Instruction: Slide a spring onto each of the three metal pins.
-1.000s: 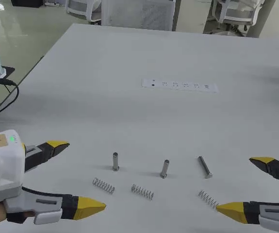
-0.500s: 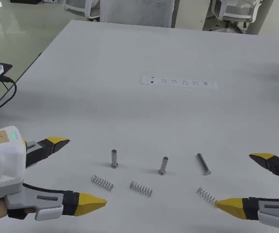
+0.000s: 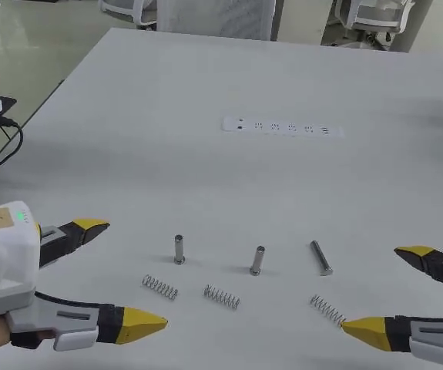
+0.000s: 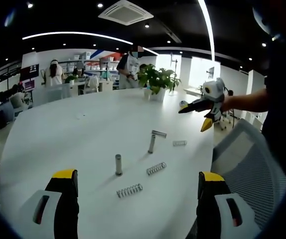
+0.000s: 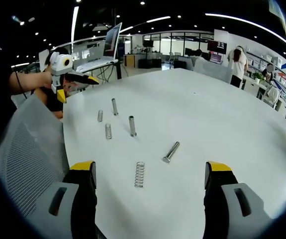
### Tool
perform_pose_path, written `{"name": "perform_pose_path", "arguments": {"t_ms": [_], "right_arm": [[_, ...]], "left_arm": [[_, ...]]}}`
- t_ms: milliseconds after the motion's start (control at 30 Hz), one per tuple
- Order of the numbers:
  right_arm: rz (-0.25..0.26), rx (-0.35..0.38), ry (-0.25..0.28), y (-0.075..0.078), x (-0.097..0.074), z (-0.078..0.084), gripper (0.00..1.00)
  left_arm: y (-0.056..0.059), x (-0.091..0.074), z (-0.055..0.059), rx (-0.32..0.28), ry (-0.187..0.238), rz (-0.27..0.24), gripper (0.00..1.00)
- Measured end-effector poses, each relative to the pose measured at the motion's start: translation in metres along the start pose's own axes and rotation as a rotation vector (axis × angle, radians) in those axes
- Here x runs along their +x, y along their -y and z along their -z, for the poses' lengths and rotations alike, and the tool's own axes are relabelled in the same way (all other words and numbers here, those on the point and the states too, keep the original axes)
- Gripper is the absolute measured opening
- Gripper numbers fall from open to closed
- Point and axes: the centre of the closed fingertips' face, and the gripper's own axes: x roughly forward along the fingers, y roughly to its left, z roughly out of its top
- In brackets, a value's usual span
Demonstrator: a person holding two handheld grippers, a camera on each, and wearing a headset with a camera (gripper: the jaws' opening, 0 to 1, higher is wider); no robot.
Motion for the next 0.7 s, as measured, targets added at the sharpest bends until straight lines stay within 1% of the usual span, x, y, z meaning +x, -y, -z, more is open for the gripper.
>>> {"name": "perform_pose_path", "arguments": {"t_ms": [500, 700], "right_arm": [[-0.014, -0.002, -0.018, 0.0003, 0.0036, 0.0016, 0.89], [-0.018, -0.001, -0.025, 0.0, 0.0054, 0.0023, 0.89]], "left_arm": [[0.001, 0.0028, 0.0012, -0.001, -0.005, 0.008, 0.98], [0.0015, 0.0021, 0.0045, -0.005, -0.01, 0.008, 0.98]]}}
